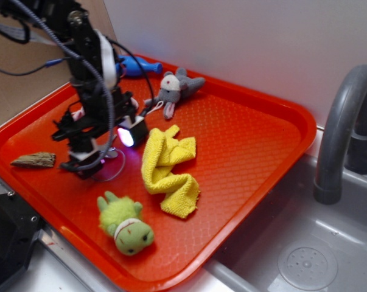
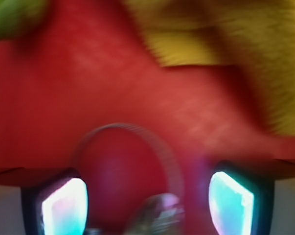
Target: Grab the silver keys.
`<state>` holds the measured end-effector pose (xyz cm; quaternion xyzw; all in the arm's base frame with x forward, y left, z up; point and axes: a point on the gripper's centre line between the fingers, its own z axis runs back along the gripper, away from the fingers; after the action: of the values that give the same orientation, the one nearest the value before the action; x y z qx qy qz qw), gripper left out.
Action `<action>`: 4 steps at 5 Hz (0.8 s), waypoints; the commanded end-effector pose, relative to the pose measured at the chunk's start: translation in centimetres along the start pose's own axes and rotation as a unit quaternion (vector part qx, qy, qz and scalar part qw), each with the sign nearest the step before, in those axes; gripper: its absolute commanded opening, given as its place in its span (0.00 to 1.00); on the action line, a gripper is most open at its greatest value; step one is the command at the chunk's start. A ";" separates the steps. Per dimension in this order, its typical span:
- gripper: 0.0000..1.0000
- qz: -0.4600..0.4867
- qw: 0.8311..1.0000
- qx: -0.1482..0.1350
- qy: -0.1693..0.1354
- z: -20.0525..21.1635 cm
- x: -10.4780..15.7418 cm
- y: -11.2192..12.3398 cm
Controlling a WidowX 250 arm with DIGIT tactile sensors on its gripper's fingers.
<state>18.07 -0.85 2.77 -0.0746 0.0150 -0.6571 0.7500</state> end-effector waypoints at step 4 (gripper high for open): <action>0.00 0.004 1.000 -0.022 0.011 -0.9 -0.2 -2.0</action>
<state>16.78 -0.53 2.21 -0.0695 0.0237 -0.6570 0.7503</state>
